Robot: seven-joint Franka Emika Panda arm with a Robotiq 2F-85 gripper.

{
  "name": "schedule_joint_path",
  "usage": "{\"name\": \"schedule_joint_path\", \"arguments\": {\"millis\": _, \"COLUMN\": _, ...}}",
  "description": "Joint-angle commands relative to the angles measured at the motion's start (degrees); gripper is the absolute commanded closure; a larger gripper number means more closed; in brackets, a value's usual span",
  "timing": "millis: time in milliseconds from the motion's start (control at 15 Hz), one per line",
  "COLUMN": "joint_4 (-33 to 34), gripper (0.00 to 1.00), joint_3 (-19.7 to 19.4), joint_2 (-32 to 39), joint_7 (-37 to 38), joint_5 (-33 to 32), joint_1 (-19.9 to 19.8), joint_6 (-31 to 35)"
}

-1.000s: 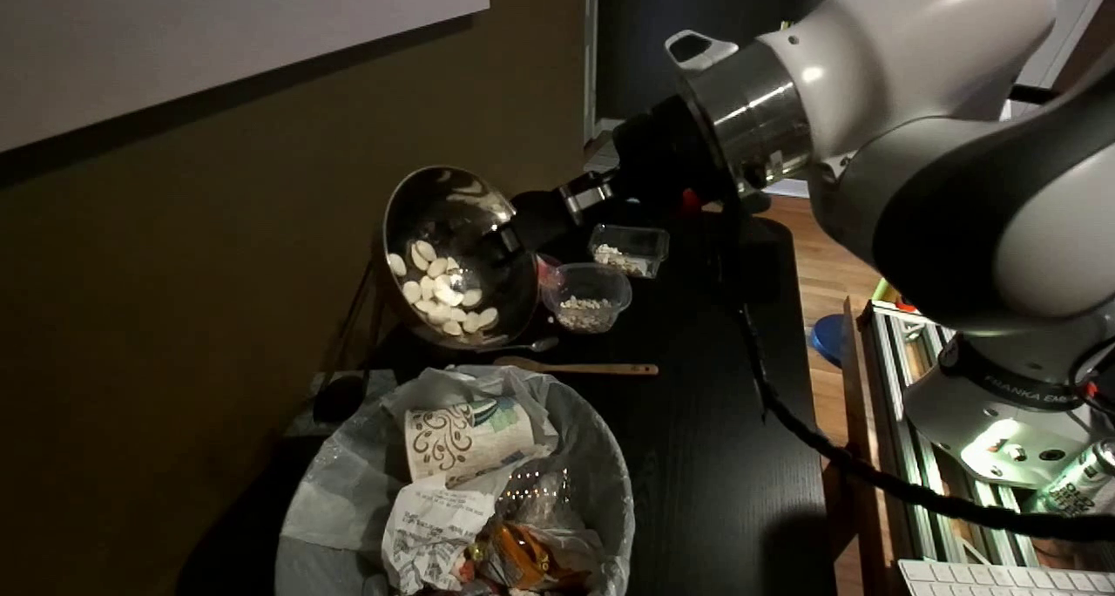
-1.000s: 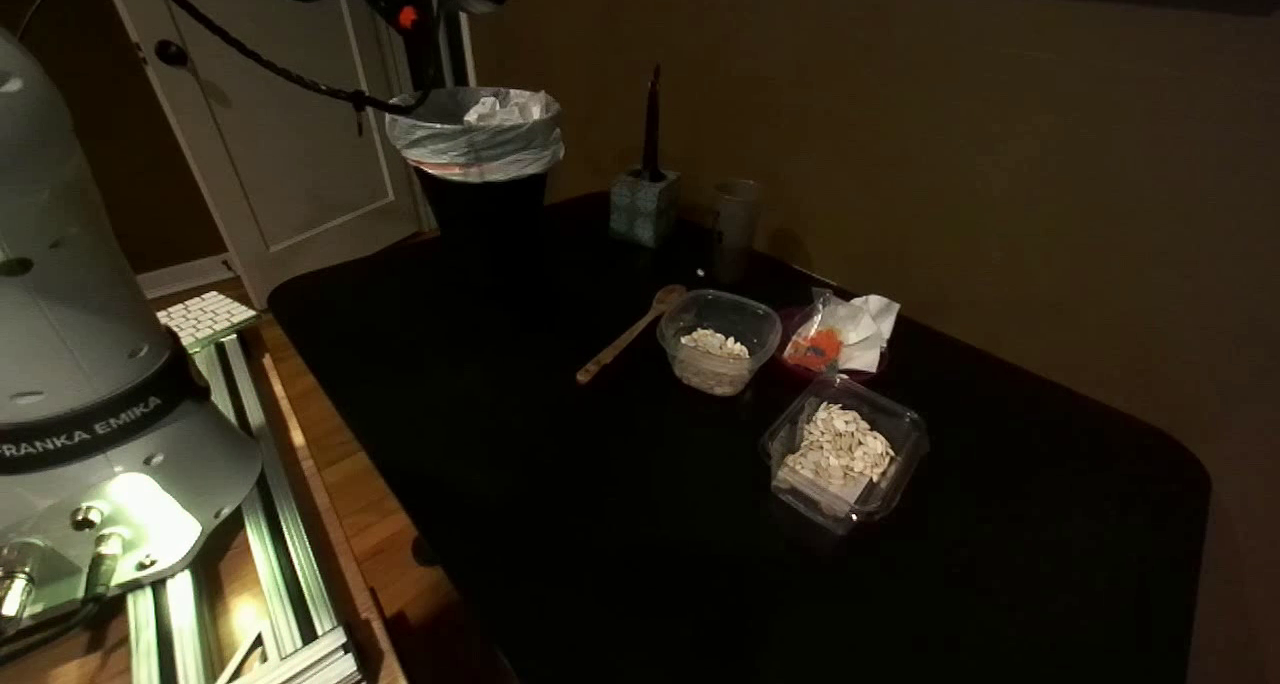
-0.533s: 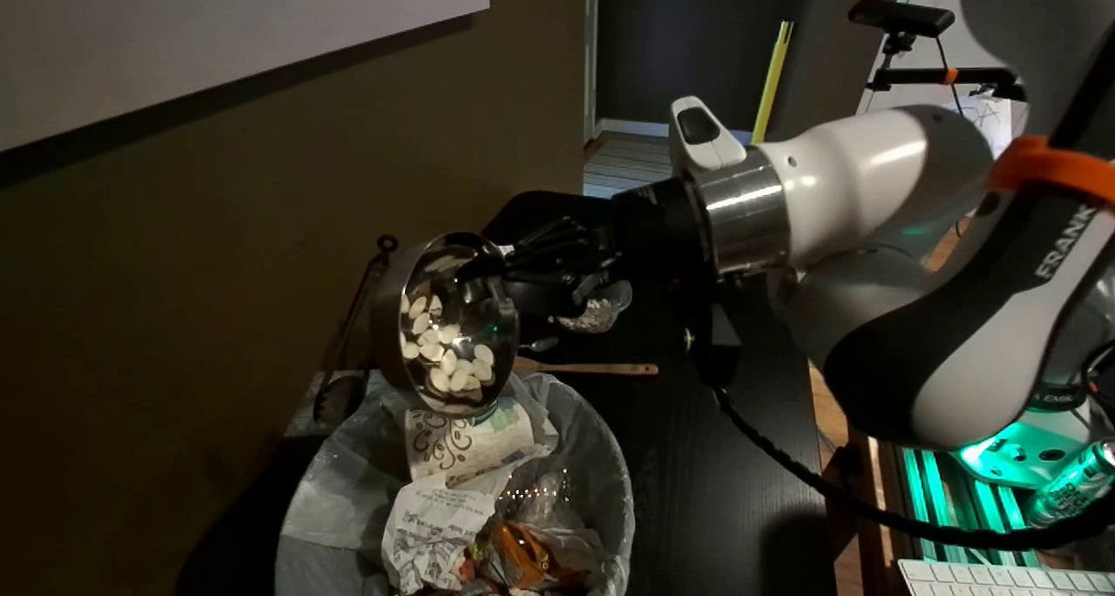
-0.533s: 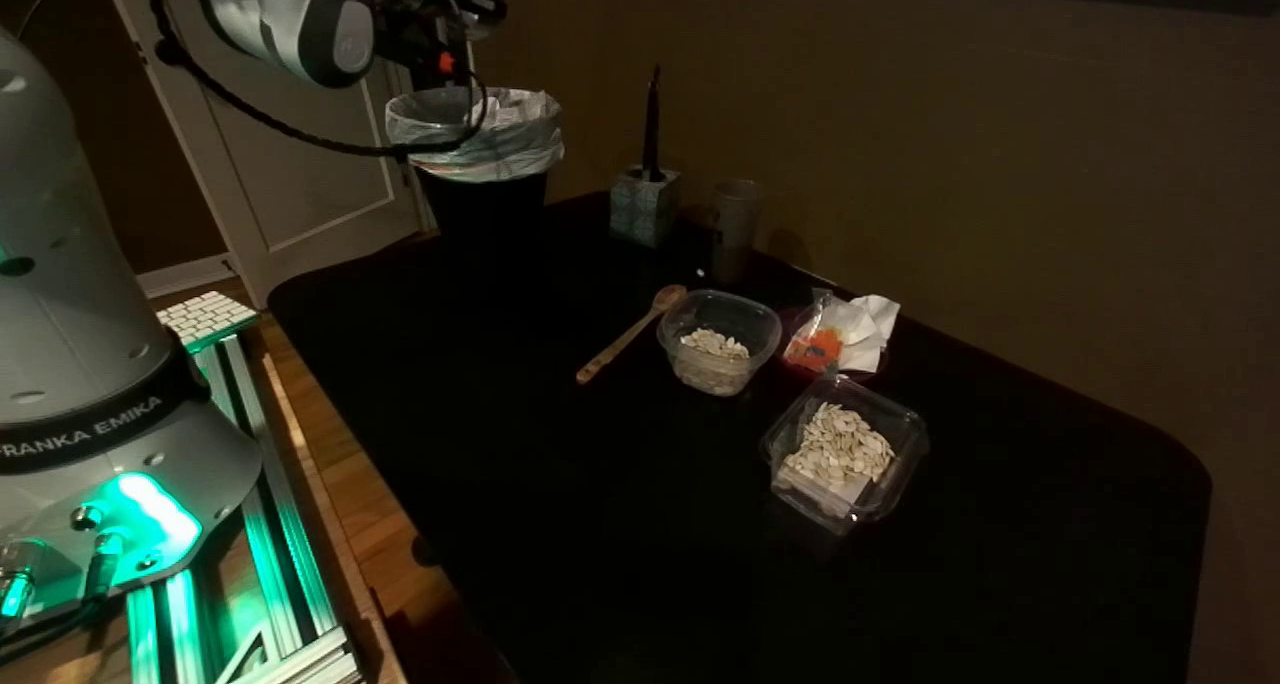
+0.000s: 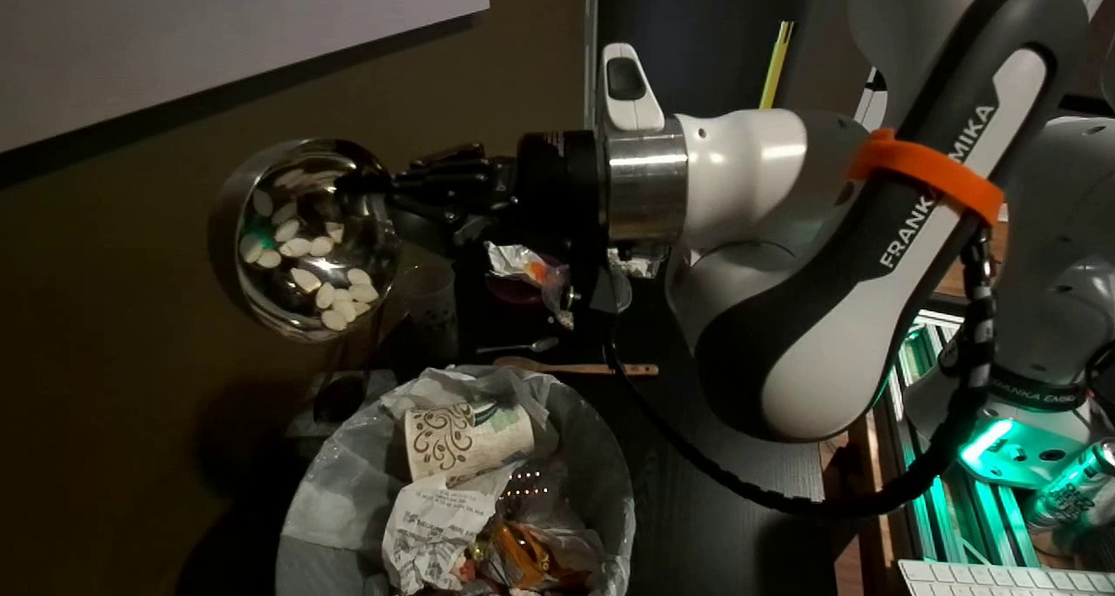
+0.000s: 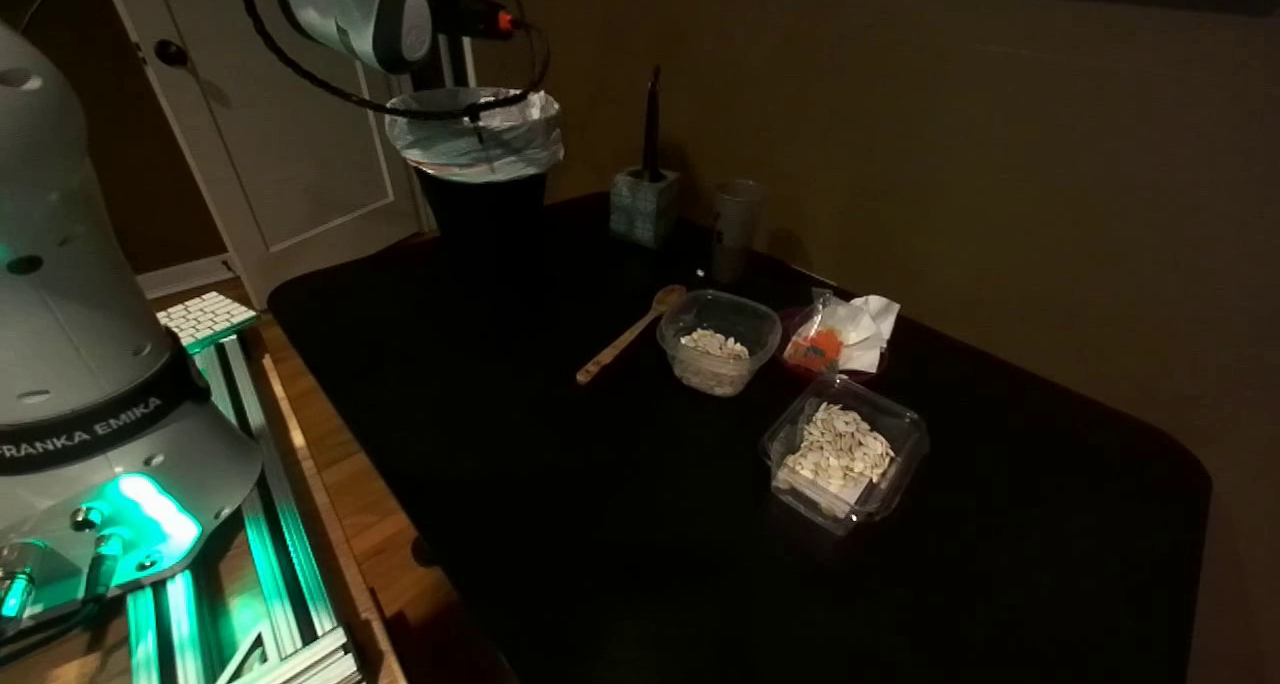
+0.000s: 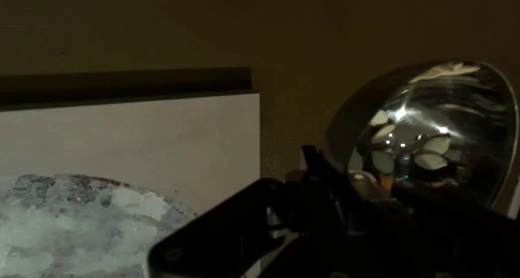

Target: Pour the contents of the silver bowl into the bin

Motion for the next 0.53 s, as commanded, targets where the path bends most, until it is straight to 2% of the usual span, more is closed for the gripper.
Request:
{"name": "schedule_joint_path", "arguments": {"millis": 0, "joint_4": -0.1, "gripper": 0.94, "joint_3": -1.2, "joint_2": -0.1, "joint_7": 0.4, "joint_5": -0.2, "joint_1": 1.0, "joint_6": -0.2}}
{"name": "schedule_joint_path", "arguments": {"millis": 133, "joint_4": -0.8, "gripper": 0.94, "joint_3": -1.3, "joint_2": -0.1, "joint_7": 0.4, "joint_5": -0.2, "joint_1": 1.0, "joint_6": -0.2}}
{"name": "schedule_joint_path", "arguments": {"millis": 200, "joint_4": -0.9, "gripper": 0.99, "joint_3": -1.3, "joint_2": 0.0, "joint_7": 0.4, "joint_5": -0.2, "joint_1": 1.0, "joint_6": -0.2}}
{"name": "schedule_joint_path", "arguments": {"millis": 267, "joint_4": -0.6, "gripper": 0.99, "joint_3": -1.5, "joint_2": 0.3, "joint_7": 1.0, "joint_5": -1.9, "joint_1": 0.7, "joint_6": 2.6}}
{"name": "schedule_joint_path", "arguments": {"millis": 333, "joint_4": 0.7, "gripper": 0.99, "joint_3": -1.7, "joint_2": 0.3, "joint_7": 0.9, "joint_5": -2.7, "joint_1": 0.7, "joint_6": 4.4}}
{"name": "schedule_joint_path", "arguments": {"millis": 400, "joint_4": 4.0, "gripper": 0.99, "joint_3": -2.1, "joint_2": -2.1, "joint_7": 0.1, "joint_5": -3.3, "joint_1": 0.2, "joint_6": 1.2}}
{"name": "schedule_joint_path", "arguments": {"millis": 467, "joint_4": 5.0, "gripper": 0.99, "joint_3": -2.3, "joint_2": -2.5, "joint_7": -0.2, "joint_5": -4.4, "joint_1": 0.1, "joint_6": 1.4}}
